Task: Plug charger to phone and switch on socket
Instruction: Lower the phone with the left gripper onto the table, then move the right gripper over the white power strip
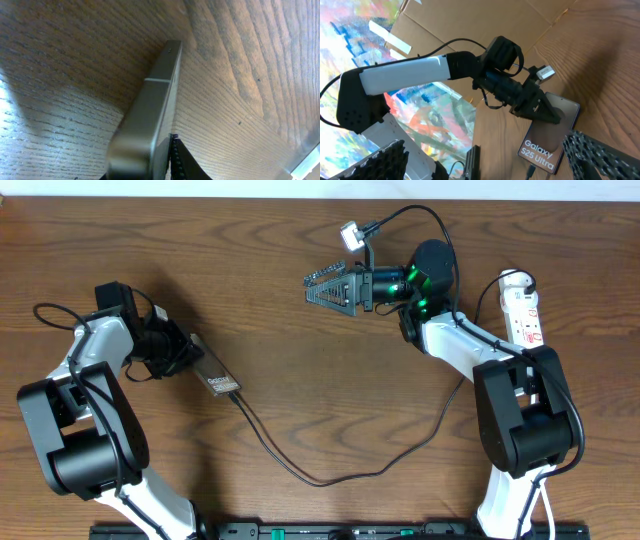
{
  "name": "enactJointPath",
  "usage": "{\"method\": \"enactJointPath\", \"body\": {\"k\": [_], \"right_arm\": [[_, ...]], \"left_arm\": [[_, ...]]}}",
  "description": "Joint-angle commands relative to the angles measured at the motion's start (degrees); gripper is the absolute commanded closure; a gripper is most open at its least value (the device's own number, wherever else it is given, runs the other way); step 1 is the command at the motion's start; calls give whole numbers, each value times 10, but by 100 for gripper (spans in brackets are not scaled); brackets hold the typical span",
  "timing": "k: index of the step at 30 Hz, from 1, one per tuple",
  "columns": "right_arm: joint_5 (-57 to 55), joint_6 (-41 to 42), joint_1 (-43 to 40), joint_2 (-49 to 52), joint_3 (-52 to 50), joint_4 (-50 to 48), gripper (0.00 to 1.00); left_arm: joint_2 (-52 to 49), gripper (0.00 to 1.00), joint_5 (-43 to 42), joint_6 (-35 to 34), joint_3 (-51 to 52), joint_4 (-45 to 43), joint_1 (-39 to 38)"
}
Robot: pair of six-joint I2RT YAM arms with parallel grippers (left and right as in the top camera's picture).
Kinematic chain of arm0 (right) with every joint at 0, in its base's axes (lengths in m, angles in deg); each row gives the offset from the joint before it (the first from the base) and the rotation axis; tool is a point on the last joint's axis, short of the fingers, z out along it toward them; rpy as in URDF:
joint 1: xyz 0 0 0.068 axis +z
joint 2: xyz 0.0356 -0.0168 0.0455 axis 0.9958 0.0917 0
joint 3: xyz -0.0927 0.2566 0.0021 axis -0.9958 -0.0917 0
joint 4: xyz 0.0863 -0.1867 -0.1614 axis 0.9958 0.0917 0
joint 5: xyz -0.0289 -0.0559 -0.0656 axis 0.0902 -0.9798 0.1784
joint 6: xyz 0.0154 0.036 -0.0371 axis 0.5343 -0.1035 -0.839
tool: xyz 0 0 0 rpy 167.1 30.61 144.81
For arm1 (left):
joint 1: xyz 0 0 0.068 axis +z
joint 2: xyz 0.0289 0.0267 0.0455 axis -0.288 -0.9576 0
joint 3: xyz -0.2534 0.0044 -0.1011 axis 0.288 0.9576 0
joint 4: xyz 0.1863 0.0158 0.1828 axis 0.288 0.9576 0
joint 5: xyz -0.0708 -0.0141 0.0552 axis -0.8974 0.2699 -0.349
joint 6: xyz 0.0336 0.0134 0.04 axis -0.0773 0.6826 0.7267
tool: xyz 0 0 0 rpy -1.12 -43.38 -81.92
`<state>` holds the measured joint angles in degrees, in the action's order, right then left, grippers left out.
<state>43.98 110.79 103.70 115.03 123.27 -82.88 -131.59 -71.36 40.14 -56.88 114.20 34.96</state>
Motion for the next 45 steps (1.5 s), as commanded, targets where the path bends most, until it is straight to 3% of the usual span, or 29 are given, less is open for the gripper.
{"method": "enactJointPath", "body": {"k": [1, 8, 12, 18, 22, 25, 31, 39, 45], "right_arm": [[6, 0, -1, 0, 9, 0, 1], [6, 0, -1, 0, 9, 0, 1], [6, 0, -1, 0, 9, 0, 1], [6, 0, -1, 0, 9, 0, 1], [5, 0, -1, 0, 9, 0, 1], [-6, 0, -1, 0, 9, 11, 1], [-60, -43, -6, 0, 9, 186, 1], [-97, -80, -29, -4, 10, 287, 1], [-218, -233, -34, -26, 22, 536, 1]], "left_arm": [[-1, 76, -3, 3, -7, 8, 0], [-1, 57, -3, 3, -7, 13, 0], [-1, 56, -3, 3, -7, 13, 0], [2, 25, -3, 6, -7, 10, 3], [21, 18, -7, 7, -8, 10, 11], [54, 11, -68, 34, -8, 6, 13], [156, 10, -185, 46, -8, -5, 13], [298, 9, -201, 44, -8, 0, 13], [368, 10, -201, 44, -8, 0, 13]]}}
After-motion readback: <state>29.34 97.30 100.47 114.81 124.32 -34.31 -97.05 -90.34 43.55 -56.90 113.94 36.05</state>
